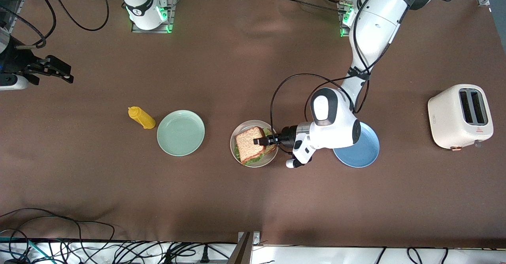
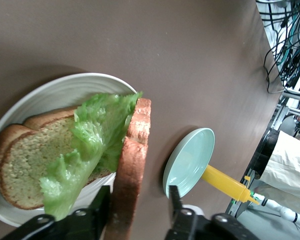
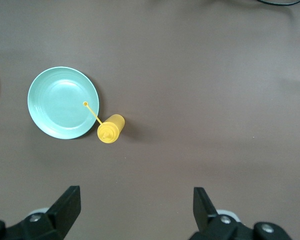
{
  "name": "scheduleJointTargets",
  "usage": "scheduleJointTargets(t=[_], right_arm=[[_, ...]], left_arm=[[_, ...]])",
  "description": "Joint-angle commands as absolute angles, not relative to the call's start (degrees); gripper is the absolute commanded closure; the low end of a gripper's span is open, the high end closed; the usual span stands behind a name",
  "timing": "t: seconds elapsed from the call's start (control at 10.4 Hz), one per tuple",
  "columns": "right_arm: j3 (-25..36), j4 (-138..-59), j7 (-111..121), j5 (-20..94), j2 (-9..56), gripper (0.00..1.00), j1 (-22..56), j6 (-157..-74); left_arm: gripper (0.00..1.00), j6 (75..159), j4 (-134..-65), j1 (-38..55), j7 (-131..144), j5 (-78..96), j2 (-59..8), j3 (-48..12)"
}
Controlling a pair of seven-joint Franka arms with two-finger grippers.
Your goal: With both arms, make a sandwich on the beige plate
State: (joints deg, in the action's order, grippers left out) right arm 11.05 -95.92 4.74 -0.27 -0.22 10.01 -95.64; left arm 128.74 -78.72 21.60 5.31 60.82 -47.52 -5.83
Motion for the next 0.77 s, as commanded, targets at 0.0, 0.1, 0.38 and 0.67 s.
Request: scheduleJointTargets(t=[0.0, 0.1, 0.38, 0.67], right_arm=[[11.3, -94.8, 4.5, 0.7, -0.2, 0.0, 9.8, -95.4], [11.3, -94.8, 4.5, 0.7, -0.1, 0.0, 9.8, -95.4], [11.3, -94.8, 4.6, 0.7, -0.2, 0.0, 9.7, -94.7], [12.0, -94.7, 4.6, 0.7, -0.3, 0.0, 9.6, -94.8]], left_arm=[[0.0, 128.6, -78.3, 20.8, 5.9, 62.2, -48.0, -5.5], [0.0, 128.5, -78.3, 20.3, 5.9, 62.1, -48.0, -5.3], [0.0, 128.0, -79.5, 17.6, 5.5, 62.0, -48.0, -5.2], [0.0, 121.1, -79.5, 13.4, 7.9, 51.6, -45.7, -5.1]])
